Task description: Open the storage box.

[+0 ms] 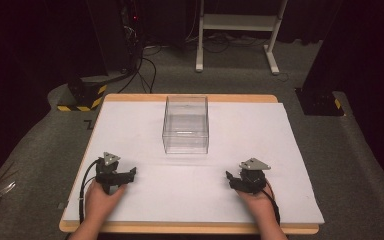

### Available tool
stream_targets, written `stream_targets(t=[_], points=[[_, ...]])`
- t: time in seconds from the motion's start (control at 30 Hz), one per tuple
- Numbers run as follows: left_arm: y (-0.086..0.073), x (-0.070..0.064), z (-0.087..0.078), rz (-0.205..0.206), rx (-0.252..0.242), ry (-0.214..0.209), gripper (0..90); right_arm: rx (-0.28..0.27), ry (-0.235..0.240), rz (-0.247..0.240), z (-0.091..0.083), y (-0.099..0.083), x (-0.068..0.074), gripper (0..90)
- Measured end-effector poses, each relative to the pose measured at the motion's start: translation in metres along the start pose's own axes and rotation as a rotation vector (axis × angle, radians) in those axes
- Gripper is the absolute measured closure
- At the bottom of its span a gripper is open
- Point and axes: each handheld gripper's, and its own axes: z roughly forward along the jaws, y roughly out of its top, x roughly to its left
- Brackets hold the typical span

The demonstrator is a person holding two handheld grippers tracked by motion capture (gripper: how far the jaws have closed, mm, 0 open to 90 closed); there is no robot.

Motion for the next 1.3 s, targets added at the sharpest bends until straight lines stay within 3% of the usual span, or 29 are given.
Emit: stream_targets(t=[0.9,1.3], points=[[0.0000,-0.0001,0.0000,-0.002,0.000,0.000,11.2,0.000,0.010,-0.002,-0.0002,-0.0001,0.0006,30.7],[0.0001,0.0002,0.0000,-0.001,0.002,-0.001,11.1,-0.049,0.008,-0.015,-0.0056,0.0035,0.0046,33.4]])
